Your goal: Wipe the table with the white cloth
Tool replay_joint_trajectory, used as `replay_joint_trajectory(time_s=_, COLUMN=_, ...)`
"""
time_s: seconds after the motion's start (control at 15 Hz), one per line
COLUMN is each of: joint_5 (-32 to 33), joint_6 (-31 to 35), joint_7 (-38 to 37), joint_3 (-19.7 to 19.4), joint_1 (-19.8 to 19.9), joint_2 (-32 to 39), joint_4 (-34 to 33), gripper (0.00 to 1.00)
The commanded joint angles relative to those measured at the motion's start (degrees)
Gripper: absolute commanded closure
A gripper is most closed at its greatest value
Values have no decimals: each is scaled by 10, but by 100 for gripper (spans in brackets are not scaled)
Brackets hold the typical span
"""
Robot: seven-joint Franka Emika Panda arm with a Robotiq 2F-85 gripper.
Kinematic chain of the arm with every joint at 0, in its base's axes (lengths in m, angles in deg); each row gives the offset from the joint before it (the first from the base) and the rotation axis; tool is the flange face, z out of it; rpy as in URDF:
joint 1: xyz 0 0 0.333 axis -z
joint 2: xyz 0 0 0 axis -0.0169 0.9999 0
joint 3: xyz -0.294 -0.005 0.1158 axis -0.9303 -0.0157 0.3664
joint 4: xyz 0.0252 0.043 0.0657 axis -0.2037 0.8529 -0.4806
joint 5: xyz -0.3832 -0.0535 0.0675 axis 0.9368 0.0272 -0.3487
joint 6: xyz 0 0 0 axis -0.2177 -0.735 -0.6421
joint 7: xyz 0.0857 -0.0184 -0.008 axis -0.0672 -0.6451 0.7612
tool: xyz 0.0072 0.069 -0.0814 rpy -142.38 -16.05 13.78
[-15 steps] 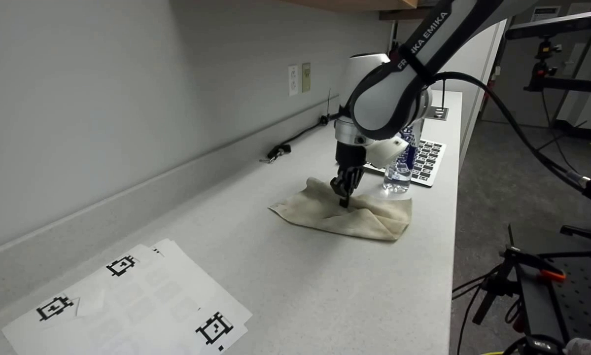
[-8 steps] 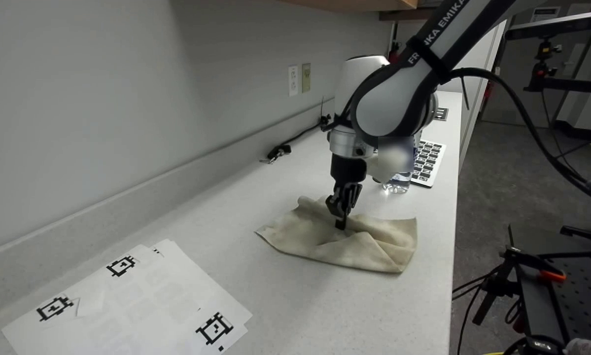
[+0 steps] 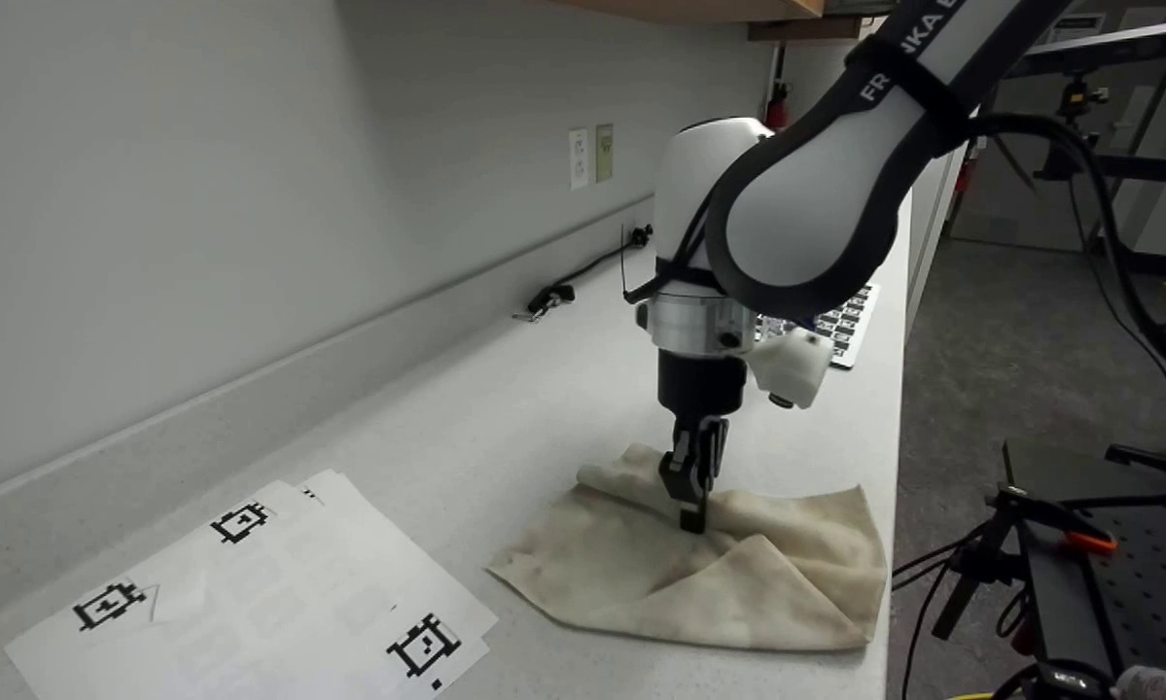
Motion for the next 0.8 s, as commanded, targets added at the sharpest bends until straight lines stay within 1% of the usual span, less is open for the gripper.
replay_joint_trajectory(time_s=0.0, joint_5=3, joint_6=-4, joint_7=13, joint_3=-26, joint_1=0, joint_2=-18, joint_4=14, gripper=99)
replay_joint_trajectory(time_s=0.4, joint_5=48, joint_6=15, joint_7=-4, joint_3=-94, joint_1=6, joint_2=-21, joint_4=0, gripper=99)
replay_joint_trajectory(time_s=0.6, joint_5=63, joint_6=26, joint_7=-7, joint_3=-112, joint_1=7, joint_2=-17, joint_4=-14, gripper=99)
replay_joint_trajectory(time_s=0.73, joint_5=67, joint_6=40, joint_7=-7, joint_3=-115, joint_1=5, joint_2=-12, joint_4=-28, gripper=99)
